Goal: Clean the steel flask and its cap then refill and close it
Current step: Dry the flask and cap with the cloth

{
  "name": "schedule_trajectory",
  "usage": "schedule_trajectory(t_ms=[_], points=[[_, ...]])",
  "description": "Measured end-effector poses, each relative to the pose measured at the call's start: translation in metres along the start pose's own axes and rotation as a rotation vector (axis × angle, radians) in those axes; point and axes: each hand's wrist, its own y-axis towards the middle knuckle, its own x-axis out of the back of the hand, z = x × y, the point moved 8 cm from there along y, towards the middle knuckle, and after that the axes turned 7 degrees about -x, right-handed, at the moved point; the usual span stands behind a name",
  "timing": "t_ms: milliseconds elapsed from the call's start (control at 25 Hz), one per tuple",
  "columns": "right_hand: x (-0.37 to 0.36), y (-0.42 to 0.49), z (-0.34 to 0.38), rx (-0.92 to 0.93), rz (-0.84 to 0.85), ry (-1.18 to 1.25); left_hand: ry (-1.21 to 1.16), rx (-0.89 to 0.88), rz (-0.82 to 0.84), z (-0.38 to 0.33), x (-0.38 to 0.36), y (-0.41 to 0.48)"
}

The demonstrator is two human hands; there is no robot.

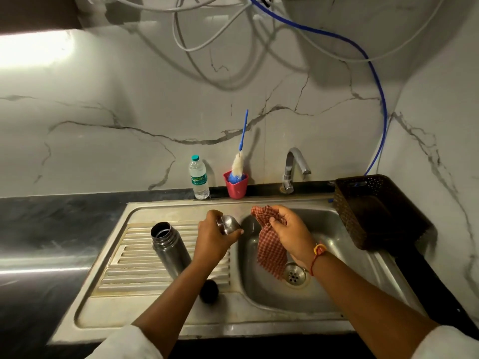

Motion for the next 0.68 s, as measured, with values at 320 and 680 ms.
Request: schedule_trajectory(t_ms=[320,680], points=[[-0.004,-0.004,-0.007,-0.05,-0.102,0.014,0.338,0.05,0.041,0.041,-0.019,0.01],[0.012,0.008,-0.04,-0.152,-0.115,0.16,0.517,0.075,0.089,0.086,-0.039,0.026]])
